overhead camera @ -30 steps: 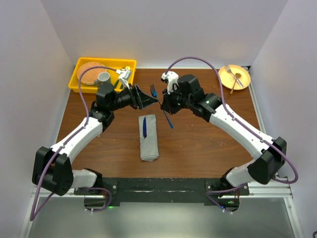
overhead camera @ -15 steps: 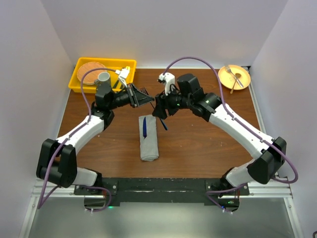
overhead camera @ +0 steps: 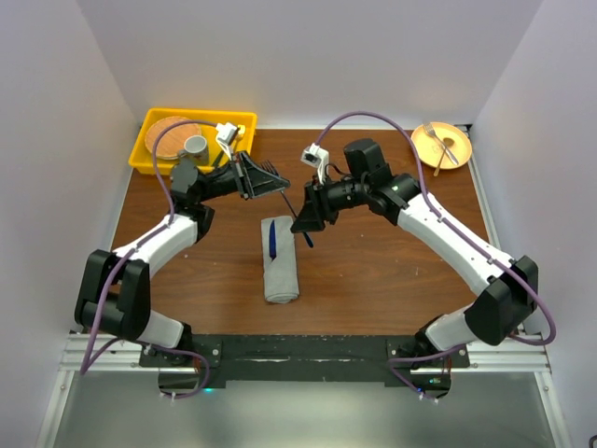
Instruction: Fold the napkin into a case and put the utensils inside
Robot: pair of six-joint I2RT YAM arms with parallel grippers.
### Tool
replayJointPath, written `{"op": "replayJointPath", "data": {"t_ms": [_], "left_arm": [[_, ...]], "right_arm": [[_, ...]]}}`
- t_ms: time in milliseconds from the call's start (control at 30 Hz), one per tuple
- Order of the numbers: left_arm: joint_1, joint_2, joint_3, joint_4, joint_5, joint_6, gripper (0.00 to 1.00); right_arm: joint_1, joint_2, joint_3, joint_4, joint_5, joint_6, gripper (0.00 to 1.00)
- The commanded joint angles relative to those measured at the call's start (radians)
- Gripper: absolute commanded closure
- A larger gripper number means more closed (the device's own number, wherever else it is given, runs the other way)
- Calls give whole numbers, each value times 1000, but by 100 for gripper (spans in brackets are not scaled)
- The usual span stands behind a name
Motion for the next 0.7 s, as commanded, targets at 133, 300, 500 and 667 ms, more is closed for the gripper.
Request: {"op": "replayJointPath", "data": {"t_ms": [133, 300, 500, 667], "left_arm": [[6, -50, 9, -63, -29, 41, 63], [33, -139, 159, -710, -355, 388, 47], [1, -179, 231, -950, -662, 456, 56], [-42, -185, 221, -941, -662, 471, 59]], "right_arm": [[1, 14, 5, 93, -15, 85, 100], [0, -14, -53, 217, 243, 208, 100], [13, 28, -31, 303, 442, 309, 100], [46, 46, -43, 334, 430, 348, 100]]}}
